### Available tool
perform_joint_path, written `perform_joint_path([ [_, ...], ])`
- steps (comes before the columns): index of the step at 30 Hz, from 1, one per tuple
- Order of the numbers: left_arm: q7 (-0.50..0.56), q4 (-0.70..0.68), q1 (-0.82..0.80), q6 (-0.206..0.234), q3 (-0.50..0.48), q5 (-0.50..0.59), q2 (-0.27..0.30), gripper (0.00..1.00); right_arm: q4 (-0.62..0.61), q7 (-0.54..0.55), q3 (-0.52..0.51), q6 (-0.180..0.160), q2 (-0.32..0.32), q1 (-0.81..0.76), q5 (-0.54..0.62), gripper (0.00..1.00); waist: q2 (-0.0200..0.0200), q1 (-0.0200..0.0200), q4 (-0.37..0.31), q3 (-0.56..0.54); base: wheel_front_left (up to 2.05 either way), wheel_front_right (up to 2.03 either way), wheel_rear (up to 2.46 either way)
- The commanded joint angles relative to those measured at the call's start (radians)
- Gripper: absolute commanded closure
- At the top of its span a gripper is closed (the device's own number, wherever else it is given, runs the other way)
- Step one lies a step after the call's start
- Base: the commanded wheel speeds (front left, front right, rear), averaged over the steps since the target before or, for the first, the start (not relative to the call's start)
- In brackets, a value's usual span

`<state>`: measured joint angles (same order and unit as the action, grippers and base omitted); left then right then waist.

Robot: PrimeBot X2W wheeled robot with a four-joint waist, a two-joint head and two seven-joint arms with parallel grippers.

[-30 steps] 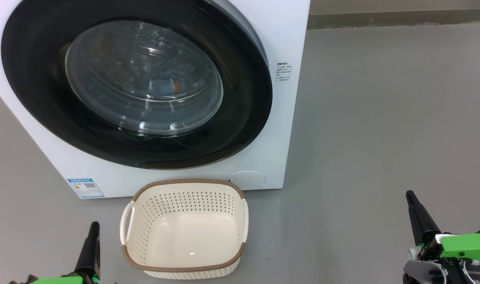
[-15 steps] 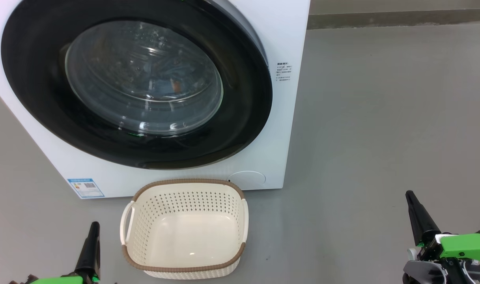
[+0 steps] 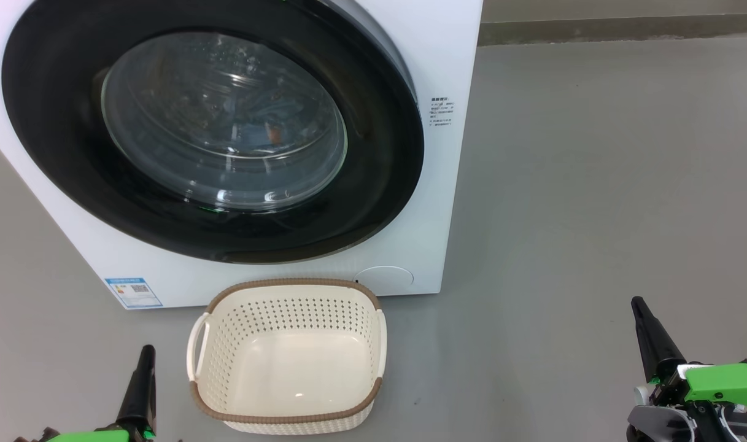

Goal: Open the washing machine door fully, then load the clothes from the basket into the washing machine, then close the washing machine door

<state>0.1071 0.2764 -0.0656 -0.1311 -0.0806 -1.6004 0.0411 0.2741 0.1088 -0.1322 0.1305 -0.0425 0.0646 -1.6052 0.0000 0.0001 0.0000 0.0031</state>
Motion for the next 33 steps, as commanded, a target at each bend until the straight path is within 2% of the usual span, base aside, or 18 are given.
perform_joint_path([
  [1,0.006,-0.032,-0.042,0.0,-0.033,-0.008,0.009,1.0,-0.029,0.005,0.018,0.0,-0.008,0.043,-0.003,1.0,0.0,0.0,0.0,0.0,0.0,0.0,0.0],
  [33,0.006,-0.032,-0.042,0.0,-0.033,-0.008,0.009,1.0,-0.029,0.005,0.018,0.0,-0.008,0.043,-0.003,1.0,0.0,0.0,0.0,0.0,0.0,0.0,0.0],
])
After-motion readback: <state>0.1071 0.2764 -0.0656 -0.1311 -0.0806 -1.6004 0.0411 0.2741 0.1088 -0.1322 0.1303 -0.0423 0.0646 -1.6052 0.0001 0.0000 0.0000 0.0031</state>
